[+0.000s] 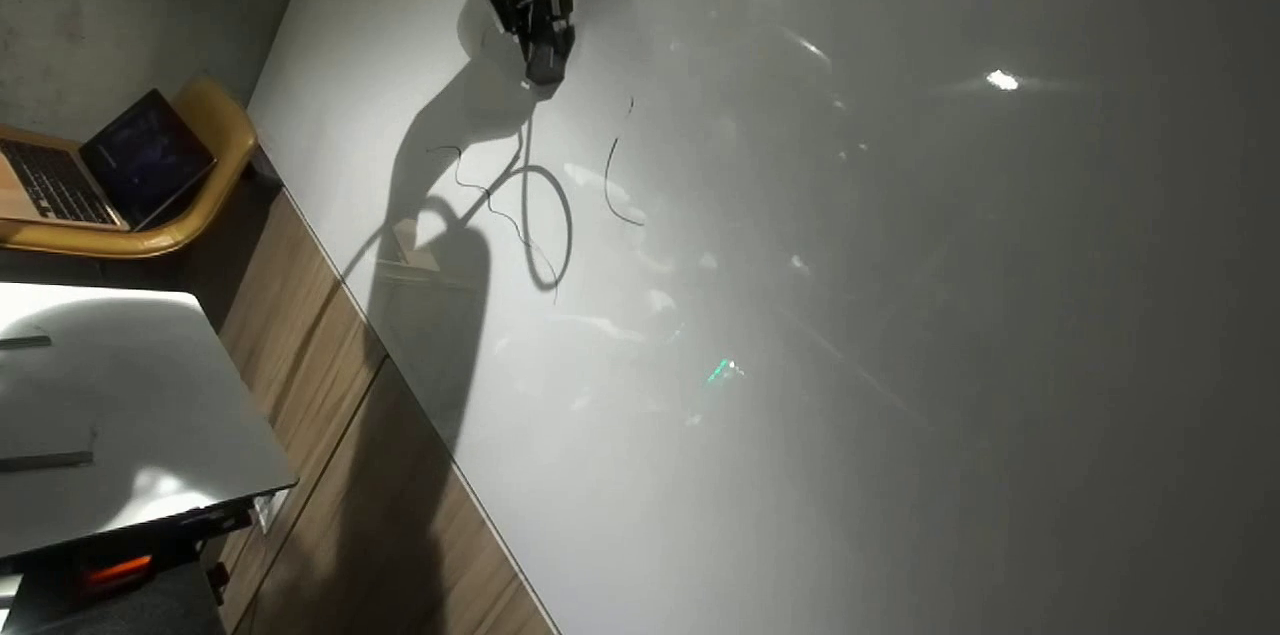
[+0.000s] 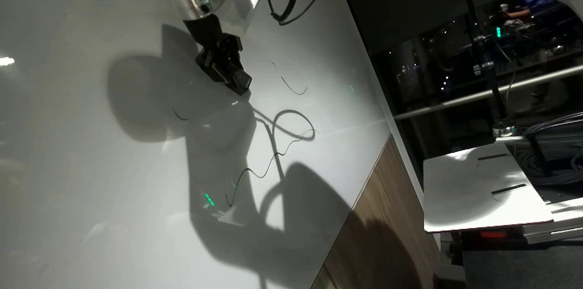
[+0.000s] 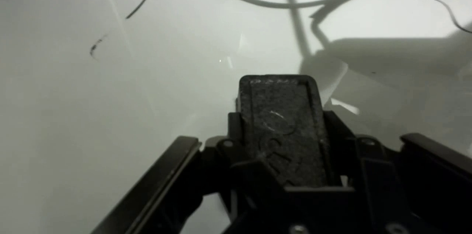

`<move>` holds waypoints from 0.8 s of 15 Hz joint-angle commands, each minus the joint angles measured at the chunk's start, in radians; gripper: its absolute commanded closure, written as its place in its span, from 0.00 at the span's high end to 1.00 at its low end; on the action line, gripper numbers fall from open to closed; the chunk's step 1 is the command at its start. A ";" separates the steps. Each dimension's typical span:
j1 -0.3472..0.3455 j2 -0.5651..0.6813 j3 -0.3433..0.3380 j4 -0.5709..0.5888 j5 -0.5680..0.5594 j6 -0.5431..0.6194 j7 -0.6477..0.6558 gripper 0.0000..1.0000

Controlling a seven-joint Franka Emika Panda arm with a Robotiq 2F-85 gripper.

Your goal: Use the eraser to wipe the whiteboard.

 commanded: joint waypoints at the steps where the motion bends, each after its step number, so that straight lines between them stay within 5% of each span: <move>1: -0.103 -0.100 -0.056 -0.130 -0.032 0.142 0.035 0.30; 7: -0.263 -0.224 -0.151 -0.334 -0.019 0.324 0.045 0.30; 12: -0.413 -0.195 -0.270 -0.429 -0.045 0.604 0.007 0.30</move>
